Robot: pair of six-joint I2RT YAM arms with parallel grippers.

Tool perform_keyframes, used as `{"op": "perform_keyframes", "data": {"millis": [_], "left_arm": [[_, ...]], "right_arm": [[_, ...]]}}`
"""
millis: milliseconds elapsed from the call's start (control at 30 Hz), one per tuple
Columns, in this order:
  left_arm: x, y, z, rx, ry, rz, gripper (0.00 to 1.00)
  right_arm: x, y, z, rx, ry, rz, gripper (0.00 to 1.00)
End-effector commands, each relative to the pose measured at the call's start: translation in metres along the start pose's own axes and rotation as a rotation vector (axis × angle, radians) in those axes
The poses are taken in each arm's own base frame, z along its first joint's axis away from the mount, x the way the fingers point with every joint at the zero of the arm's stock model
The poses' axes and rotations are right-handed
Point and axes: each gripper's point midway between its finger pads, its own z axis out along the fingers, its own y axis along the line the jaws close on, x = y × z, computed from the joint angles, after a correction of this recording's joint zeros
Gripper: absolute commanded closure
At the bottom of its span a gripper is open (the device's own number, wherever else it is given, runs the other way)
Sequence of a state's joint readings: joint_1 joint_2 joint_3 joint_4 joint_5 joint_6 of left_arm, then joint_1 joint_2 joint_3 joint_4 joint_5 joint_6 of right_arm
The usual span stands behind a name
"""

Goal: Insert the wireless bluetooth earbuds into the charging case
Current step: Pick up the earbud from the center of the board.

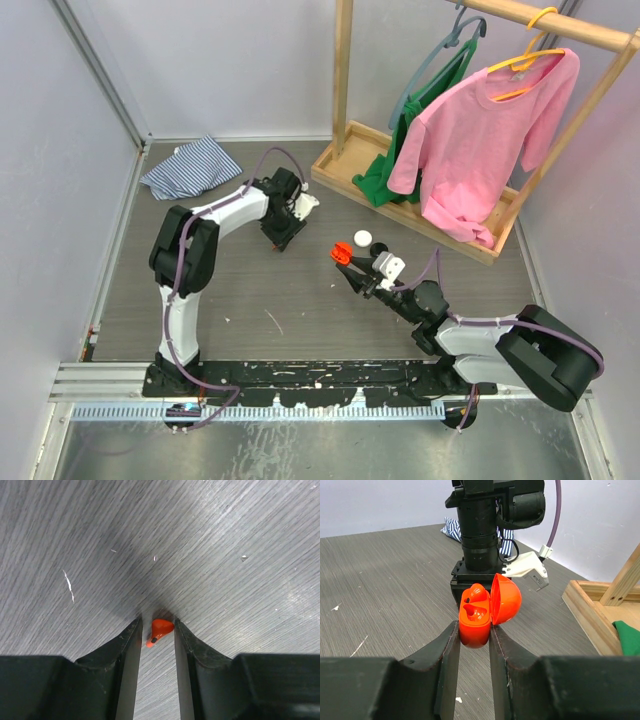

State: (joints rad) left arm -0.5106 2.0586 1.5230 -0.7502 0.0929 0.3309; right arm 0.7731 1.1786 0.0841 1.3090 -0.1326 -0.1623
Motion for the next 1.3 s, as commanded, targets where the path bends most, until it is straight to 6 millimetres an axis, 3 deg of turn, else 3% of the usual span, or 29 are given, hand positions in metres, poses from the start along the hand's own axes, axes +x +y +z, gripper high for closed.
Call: {"op": "perform_keyframes", "data": {"millis": [0,333,667,933,1267], "left_arm": [[-0.005,0.001,-0.002,-0.007,0.011,0.02,0.67],[-0.003,0.003,-0.004,-0.041,0.023,0.01,0.77],[-0.014,0.0,-0.029,-0.097,-0.131,-0.094,0.8],[-0.015,0.007,-0.055,-0.187,-0.216,-0.212,0.81],[-0.02,0.004,-0.105,-0.264,-0.419,-0.432,0.82]], "right_arm": [[-0.025,-0.003,0.008,0.001,-0.089,-0.017,0.99],[-0.024,-0.002,0.009,0.0,-0.086,-0.016,0.99],[-0.024,-0.003,0.009,0.003,-0.085,-0.016,0.99],[-0.025,-0.004,0.008,0.007,-0.087,-0.018,0.99],[-0.025,-0.004,0.008,0.007,-0.087,-0.017,0.99]]}}
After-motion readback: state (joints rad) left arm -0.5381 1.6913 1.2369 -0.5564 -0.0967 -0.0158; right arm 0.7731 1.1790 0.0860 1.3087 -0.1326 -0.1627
